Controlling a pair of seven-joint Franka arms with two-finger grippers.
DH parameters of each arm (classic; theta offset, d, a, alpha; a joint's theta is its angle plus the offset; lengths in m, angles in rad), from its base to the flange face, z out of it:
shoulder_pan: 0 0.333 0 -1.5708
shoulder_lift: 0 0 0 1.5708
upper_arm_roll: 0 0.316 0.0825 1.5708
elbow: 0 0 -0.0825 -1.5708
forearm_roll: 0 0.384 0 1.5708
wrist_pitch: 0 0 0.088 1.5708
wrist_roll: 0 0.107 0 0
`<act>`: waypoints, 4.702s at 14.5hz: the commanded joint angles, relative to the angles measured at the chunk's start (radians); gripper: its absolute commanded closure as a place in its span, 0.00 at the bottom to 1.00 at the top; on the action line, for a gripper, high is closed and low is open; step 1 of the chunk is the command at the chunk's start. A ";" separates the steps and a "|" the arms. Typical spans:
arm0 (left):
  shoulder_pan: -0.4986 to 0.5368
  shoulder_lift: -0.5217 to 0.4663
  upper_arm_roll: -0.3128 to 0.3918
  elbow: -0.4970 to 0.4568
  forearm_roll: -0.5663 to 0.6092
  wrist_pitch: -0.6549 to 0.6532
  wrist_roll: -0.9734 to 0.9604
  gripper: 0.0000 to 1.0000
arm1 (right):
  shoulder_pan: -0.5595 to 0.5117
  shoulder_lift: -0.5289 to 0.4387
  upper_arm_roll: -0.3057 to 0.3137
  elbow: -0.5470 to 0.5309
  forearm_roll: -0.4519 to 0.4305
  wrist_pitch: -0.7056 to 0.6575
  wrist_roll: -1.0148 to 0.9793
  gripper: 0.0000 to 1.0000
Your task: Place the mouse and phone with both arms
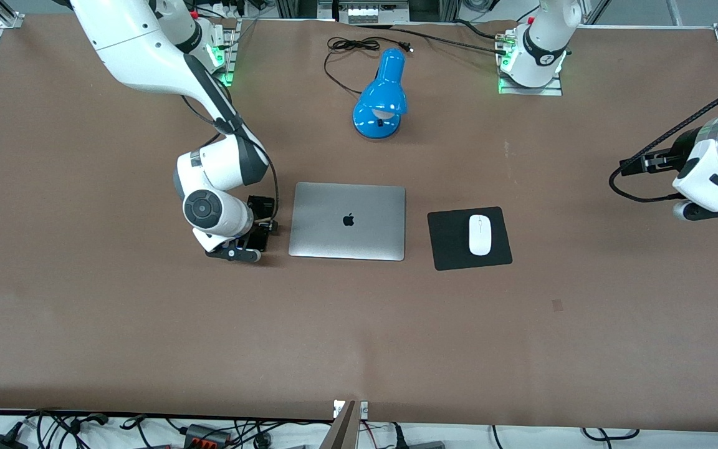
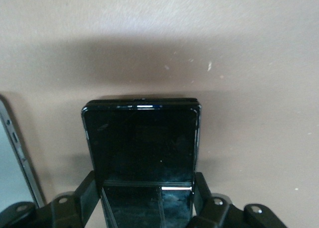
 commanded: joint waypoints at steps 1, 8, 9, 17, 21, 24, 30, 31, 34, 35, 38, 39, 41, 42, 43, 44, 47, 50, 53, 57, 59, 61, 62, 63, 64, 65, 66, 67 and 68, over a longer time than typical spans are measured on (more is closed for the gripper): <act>0.006 -0.272 -0.039 -0.339 -0.030 0.207 -0.019 0.00 | 0.023 0.017 -0.001 0.022 0.018 0.003 -0.002 0.88; 0.026 -0.276 -0.099 -0.386 -0.027 0.304 -0.014 0.00 | 0.029 0.017 0.013 0.027 0.018 0.001 0.004 0.54; 0.026 -0.273 -0.099 -0.386 -0.030 0.304 -0.022 0.00 | 0.030 0.016 0.013 0.027 0.018 0.001 0.012 0.01; 0.078 -0.262 -0.092 -0.351 -0.044 0.306 -0.001 0.00 | -0.017 -0.176 -0.005 0.216 -0.066 -0.285 -0.096 0.00; 0.080 -0.282 -0.099 -0.356 -0.070 0.312 0.005 0.00 | -0.140 -0.176 -0.007 0.484 -0.066 -0.531 -0.226 0.00; 0.077 -0.288 -0.104 -0.366 -0.071 0.371 0.005 0.00 | -0.222 -0.208 -0.010 0.530 -0.066 -0.586 -0.267 0.00; 0.144 -0.289 -0.102 -0.386 -0.172 0.433 0.005 0.00 | -0.387 -0.309 -0.022 0.521 -0.055 -0.580 -0.389 0.00; 0.140 -0.291 -0.113 -0.385 -0.171 0.444 0.005 0.00 | -0.390 -0.320 -0.028 0.522 -0.062 -0.583 -0.467 0.00; 0.155 -0.289 -0.113 -0.382 -0.166 0.419 0.009 0.00 | -0.387 -0.346 -0.062 0.513 -0.059 -0.591 -0.508 0.00; 0.193 -0.291 -0.101 -0.377 -0.180 0.383 0.043 0.00 | -0.388 -0.363 -0.062 0.495 -0.060 -0.607 -0.508 0.00; 0.218 -0.309 -0.102 -0.368 -0.203 0.339 0.189 0.00 | -0.388 -0.427 -0.060 0.414 -0.066 -0.609 -0.503 0.00; 0.218 -0.312 -0.102 -0.354 -0.203 0.332 0.185 0.00 | -0.388 -0.456 -0.060 0.363 -0.066 -0.585 -0.503 0.00; 0.216 -0.314 -0.111 -0.343 -0.189 0.306 0.177 0.00 | -0.390 -0.547 -0.060 0.223 -0.068 -0.517 -0.505 0.00; 0.216 -0.315 -0.113 -0.340 -0.176 0.290 0.186 0.00 | -0.390 -0.587 -0.060 0.164 -0.068 -0.494 -0.505 0.00; 0.216 -0.328 -0.113 -0.319 -0.179 0.230 0.180 0.00 | -0.390 -0.618 -0.060 0.119 -0.068 -0.483 -0.505 0.00; 0.216 -0.326 -0.110 -0.273 -0.180 0.171 0.179 0.00 | -0.388 -0.644 -0.060 0.083 -0.068 -0.477 -0.506 0.00; 0.209 -0.323 -0.118 -0.242 -0.180 0.158 0.193 0.00 | -0.388 -0.717 -0.060 -0.005 -0.069 -0.463 -0.505 0.00; 0.209 -0.323 -0.139 -0.228 -0.140 0.183 0.190 0.00 | -0.387 -0.750 -0.059 -0.019 -0.071 -0.483 -0.513 0.00; 0.215 -0.328 -0.135 -0.230 -0.146 0.177 0.194 0.00 | -0.390 -0.748 -0.060 -0.007 -0.066 -0.497 -0.511 0.00; 0.210 -0.328 -0.139 -0.231 -0.145 0.192 0.194 0.00 | -0.393 -0.744 -0.060 0.007 -0.063 -0.500 -0.511 0.00; 0.210 -0.328 -0.138 -0.238 -0.146 0.207 0.194 0.00 | -0.392 -0.742 -0.060 0.010 -0.060 -0.499 -0.511 0.00; 0.215 -0.328 -0.136 -0.241 -0.145 0.212 0.194 0.00 | -0.392 -0.739 -0.060 0.021 -0.060 -0.500 -0.511 0.00; 0.216 -0.328 -0.136 -0.239 -0.146 0.212 0.194 0.00 | -0.392 -0.739 -0.060 0.021 -0.060 -0.500 -0.514 0.00; 0.216 -0.328 -0.136 -0.241 -0.145 0.212 0.194 0.00 | -0.392 -0.739 -0.060 0.021 -0.060 -0.502 -0.514 0.00; 0.213 -0.329 -0.138 -0.241 -0.145 0.214 0.194 0.00 | -0.392 -0.737 -0.060 0.019 -0.060 -0.502 -0.514 0.00; 0.210 -0.329 -0.141 -0.241 -0.145 0.212 0.194 0.00 | -0.393 -0.737 -0.056 0.019 -0.062 -0.502 -0.514 0.00; 0.207 -0.331 -0.144 -0.241 -0.143 0.214 0.194 0.00 | -0.399 -0.737 -0.054 0.019 -0.062 -0.502 -0.513 0.00; 0.209 -0.331 -0.153 -0.241 -0.143 0.212 0.194 0.00 | -0.402 -0.737 -0.053 0.019 -0.062 -0.502 -0.511 0.00; 0.210 -0.331 -0.154 -0.244 -0.143 0.214 0.194 0.00 | -0.405 -0.737 -0.053 0.019 -0.060 -0.502 -0.511 0.00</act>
